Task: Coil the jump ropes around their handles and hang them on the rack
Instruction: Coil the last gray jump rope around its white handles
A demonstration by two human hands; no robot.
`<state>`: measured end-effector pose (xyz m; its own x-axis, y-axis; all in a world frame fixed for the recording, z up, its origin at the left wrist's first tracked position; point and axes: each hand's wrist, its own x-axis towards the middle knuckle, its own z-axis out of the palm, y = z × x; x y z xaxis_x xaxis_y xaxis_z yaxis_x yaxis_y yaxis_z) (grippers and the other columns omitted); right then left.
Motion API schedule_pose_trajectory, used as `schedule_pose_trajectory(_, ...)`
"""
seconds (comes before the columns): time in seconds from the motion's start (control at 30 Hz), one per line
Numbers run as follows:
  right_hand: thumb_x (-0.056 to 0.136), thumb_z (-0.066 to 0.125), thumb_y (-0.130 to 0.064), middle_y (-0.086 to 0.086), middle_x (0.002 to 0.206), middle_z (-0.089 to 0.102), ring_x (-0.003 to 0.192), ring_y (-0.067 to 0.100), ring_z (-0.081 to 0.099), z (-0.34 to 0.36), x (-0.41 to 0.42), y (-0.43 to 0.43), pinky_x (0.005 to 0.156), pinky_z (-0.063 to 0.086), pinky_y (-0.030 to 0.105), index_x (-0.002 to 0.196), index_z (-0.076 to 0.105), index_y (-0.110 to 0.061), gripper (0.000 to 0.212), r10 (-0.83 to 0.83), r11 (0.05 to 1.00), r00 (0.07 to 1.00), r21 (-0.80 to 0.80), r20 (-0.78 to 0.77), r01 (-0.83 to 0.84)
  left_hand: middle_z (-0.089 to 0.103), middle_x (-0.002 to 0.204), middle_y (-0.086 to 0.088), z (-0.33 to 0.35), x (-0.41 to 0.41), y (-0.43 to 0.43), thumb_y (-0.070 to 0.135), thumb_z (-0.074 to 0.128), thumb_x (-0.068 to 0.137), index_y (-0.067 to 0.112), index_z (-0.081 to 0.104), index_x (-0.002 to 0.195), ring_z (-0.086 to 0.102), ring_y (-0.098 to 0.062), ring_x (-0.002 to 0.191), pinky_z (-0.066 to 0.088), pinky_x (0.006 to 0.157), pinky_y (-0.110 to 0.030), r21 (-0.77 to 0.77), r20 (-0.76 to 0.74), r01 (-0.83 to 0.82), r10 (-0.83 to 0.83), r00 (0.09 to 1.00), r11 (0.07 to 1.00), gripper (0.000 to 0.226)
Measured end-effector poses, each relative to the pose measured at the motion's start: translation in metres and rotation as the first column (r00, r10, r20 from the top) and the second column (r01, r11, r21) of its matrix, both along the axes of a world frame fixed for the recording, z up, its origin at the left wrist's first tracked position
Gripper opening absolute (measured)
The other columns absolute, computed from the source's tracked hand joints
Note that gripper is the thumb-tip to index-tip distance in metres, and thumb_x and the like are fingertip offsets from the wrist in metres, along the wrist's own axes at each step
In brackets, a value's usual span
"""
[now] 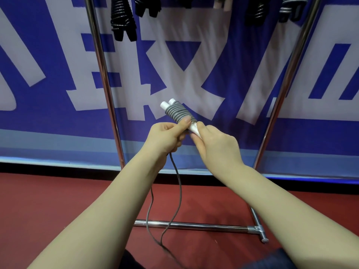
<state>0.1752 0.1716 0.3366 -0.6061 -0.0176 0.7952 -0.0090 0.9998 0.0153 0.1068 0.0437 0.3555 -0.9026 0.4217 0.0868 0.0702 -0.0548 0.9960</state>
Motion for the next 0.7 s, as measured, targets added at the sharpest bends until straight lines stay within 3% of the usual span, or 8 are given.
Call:
schedule_pose_trajectory(0.07,0.097,0.055,-0.038,0.001,0.069,0.051,0.06,0.026,0.054,0.005,0.007,-0.002,0.047,0.036,0.033,0.112,0.064,-0.012,0.031,0.133,0.971,0.982,-0.215,0.131,-0.103,0.039,0.057,0.0,0.0,-0.002,-0.005,0.04,0.065,0.091,-0.014,0.065,0.092,0.028,-0.01,0.046,0.025,0.047,-0.021,0.009,-0.033,0.023,-0.023,0.999,1.0,0.054)
schedule_pose_trajectory(0.1,0.097,0.051,-0.044,0.001,0.07,0.054,0.066,0.024,0.054,0.008,0.01,-0.004,0.057,0.042,0.038,0.112,0.063,-0.017,0.033,0.265,0.889,0.944,-0.428,0.196,-0.161,0.037,0.06,-0.001,0.0,-0.003,-0.008,0.039,0.064,0.092,-0.01,0.065,0.09,0.027,-0.01,0.047,0.024,0.049,-0.022,0.02,-0.041,0.04,-0.039,0.998,0.999,0.049)
schedule_pose_trajectory(0.17,0.096,0.051,-0.047,0.001,0.072,0.066,0.07,0.018,0.061,0.014,0.012,-0.008,0.071,0.048,0.036,0.108,0.062,-0.021,0.031,0.464,0.574,0.874,-0.8,0.143,-0.174,0.039,0.062,0.0,0.0,-0.003,-0.013,0.034,0.06,0.095,-0.003,0.065,0.092,0.025,-0.009,0.048,0.022,0.05,-0.021,0.05,-0.045,0.096,-0.093,0.995,0.994,0.038)
schedule_pose_trajectory(0.2,0.097,0.052,-0.045,0.0,0.073,0.07,0.07,0.014,0.065,0.017,0.012,-0.009,0.073,0.049,0.033,0.107,0.061,-0.019,0.029,0.512,0.428,0.852,-0.893,0.111,-0.14,0.04,0.063,0.001,0.001,-0.003,-0.015,0.032,0.057,0.097,0.0,0.065,0.091,0.025,-0.008,0.048,0.022,0.049,-0.02,0.06,-0.051,0.13,-0.127,0.991,0.99,0.033)
schedule_pose_trajectory(0.27,0.1,0.05,-0.038,0.004,0.074,0.071,0.065,0.018,0.067,0.019,0.011,-0.009,0.065,0.05,0.031,0.103,0.057,-0.01,0.029,0.625,0.205,0.776,-0.977,0.081,-0.064,0.043,0.063,0.004,0.002,-0.002,-0.016,0.029,0.053,0.1,0.006,0.062,0.085,0.027,-0.006,0.048,0.024,0.048,-0.016,0.066,-0.084,0.194,-0.188,0.979,0.979,0.029)
schedule_pose_trajectory(0.37,0.102,0.047,-0.033,0.005,0.065,0.054,0.049,0.018,0.052,0.019,0.011,-0.007,0.047,0.043,0.026,0.089,0.053,-0.007,0.029,0.735,0.06,0.677,-0.998,0.038,-0.009,0.047,0.063,0.004,0.003,0.0,-0.016,0.026,0.048,0.102,0.006,0.056,0.082,0.031,-0.004,0.048,0.028,0.048,-0.015,0.051,-0.121,0.248,-0.24,0.963,0.967,0.03)
schedule_pose_trajectory(0.5,0.105,0.042,-0.028,-0.003,0.058,0.039,0.046,0.011,0.033,0.022,0.01,-0.007,0.043,0.031,0.019,0.085,0.052,-0.012,0.027,0.728,0.165,0.678,-0.986,0.105,-0.023,0.05,0.065,0.003,0.002,-0.002,-0.02,0.022,0.041,0.104,0.008,0.052,0.077,0.034,-0.005,0.053,0.03,0.052,-0.015,0.048,-0.134,0.327,-0.319,0.938,0.944,0.032)
schedule_pose_trajectory(0.7,0.103,0.042,-0.031,-0.002,0.065,0.053,0.052,0.015,0.047,0.025,0.009,-0.007,0.057,0.043,0.033,0.081,0.049,-0.016,0.028,0.511,0.589,0.793,-0.807,0.333,-0.041,0.05,0.063,-0.002,0.0,-0.001,-0.02,0.029,0.047,0.103,0.001,0.063,0.087,0.038,-0.008,0.049,0.035,0.051,-0.019,-0.076,-0.139,0.211,-0.22,0.966,0.975,0.036)
